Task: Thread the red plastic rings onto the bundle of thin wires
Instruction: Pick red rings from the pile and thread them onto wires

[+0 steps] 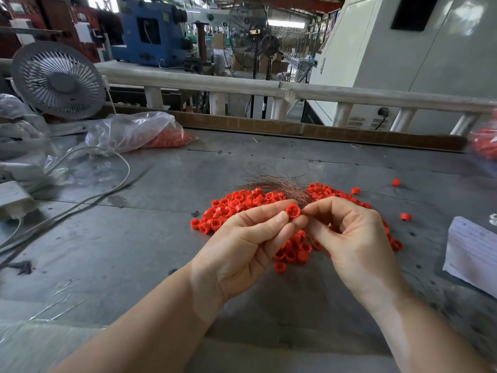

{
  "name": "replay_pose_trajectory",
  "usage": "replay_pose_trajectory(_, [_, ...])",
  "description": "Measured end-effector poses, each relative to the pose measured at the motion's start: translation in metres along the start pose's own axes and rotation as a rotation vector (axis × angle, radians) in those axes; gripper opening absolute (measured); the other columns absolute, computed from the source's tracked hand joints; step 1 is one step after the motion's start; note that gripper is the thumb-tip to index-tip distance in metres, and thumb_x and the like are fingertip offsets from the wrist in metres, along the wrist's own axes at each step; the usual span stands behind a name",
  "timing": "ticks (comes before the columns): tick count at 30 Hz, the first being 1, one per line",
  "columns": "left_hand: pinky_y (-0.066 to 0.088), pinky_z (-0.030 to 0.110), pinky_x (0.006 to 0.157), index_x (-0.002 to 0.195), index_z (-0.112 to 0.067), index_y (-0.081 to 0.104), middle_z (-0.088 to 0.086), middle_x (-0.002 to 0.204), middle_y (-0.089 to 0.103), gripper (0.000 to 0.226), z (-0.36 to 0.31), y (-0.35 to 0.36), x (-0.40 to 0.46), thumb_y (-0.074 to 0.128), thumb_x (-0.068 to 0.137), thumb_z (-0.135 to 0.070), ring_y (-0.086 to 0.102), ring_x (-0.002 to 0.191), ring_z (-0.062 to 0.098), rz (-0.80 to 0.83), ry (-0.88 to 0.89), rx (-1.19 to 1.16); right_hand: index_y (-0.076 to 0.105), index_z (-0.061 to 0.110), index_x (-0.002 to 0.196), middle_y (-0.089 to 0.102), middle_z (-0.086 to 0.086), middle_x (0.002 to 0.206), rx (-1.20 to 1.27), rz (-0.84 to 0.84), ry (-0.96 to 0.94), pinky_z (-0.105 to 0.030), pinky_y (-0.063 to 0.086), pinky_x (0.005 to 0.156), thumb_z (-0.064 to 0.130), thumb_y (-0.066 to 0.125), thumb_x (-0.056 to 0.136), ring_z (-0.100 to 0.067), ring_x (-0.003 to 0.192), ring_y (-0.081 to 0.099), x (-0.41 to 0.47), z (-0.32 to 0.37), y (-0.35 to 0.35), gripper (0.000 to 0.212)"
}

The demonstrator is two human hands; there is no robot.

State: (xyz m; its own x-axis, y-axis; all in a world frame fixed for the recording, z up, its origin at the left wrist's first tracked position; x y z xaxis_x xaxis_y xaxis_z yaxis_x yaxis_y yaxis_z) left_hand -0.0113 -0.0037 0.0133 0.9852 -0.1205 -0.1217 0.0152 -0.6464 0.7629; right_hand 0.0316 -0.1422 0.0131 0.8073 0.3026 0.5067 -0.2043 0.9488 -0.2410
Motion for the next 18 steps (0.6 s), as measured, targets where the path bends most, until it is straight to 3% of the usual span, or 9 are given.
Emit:
replay_pose_trajectory(4, [0.055, 0.015, 0.060, 0.083, 0.000, 0.075, 0.016, 0.087, 0.072, 0.023, 0.0008, 0.0012, 0.0002, 0.057, 0.068, 0.000, 0.072, 0.078, 0.016, 0.009, 0.018, 0.009, 0.069, 0.031, 0.079, 0.069, 0.007, 0.068, 0.135, -0.006, 0.034, -0.013, 0.048, 0.062, 0.030, 0.071, 0.065, 0.000, 0.063, 0.062, 0.0012, -0.0053, -0.0009, 0.014])
replay_pose_trajectory(9, [0.056, 0.018, 0.062, 0.080, 0.000, 0.075, 0.014, 0.083, 0.072, 0.021, 0.0029, 0.0000, 0.0019, 0.056, 0.071, 0.000, 0.071, 0.076, 0.017, -0.004, 0.048, 0.006, 0.069, 0.033, 0.081, 0.072, 0.007, 0.076, 0.172, 0.001, 0.037, -0.012, 0.049, 0.068, 0.023, 0.073, 0.074, -0.003, 0.072, 0.067, 0.0011, -0.0095, -0.0003, 0.013])
replay_pose_trajectory(13, [0.056, 0.019, 0.063, 0.081, -0.004, 0.075, 0.008, 0.071, 0.067, 0.019, 0.0043, -0.0015, 0.0034, 0.057, 0.073, -0.004, 0.067, 0.064, 0.011, -0.015, 0.077, 0.051, 0.068, 0.027, 0.078, 0.072, 0.007, 0.078, 0.124, -0.011, 0.028, -0.011, 0.048, 0.069, 0.008, 0.069, 0.080, -0.002, 0.074, 0.067, 0.0006, -0.0090, -0.0016, 0.019])
replay_pose_trajectory(18, [0.057, 0.020, 0.064, 0.089, -0.001, 0.069, 0.008, 0.071, 0.067, 0.020, 0.0049, -0.0023, 0.0033, 0.059, 0.072, -0.005, 0.066, 0.062, 0.010, -0.035, 0.081, 0.091, 0.067, 0.026, 0.077, 0.068, 0.014, 0.073, -0.070, -0.020, -0.081, -0.009, 0.046, 0.065, 0.000, 0.068, 0.080, -0.001, 0.069, 0.064, -0.0014, -0.0007, 0.0008, 0.025])
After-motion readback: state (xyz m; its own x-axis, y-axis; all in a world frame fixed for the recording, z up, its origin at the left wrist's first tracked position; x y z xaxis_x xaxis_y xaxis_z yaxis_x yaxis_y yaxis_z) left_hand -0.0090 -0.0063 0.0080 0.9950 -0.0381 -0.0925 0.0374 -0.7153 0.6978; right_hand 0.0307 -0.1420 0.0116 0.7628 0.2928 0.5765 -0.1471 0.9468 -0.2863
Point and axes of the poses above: each hand's wrist, its own x-axis towards the middle knuckle, its own y-axis out of the palm, z = x × y, the point moved 1 cm from there along x, towards the middle knuckle
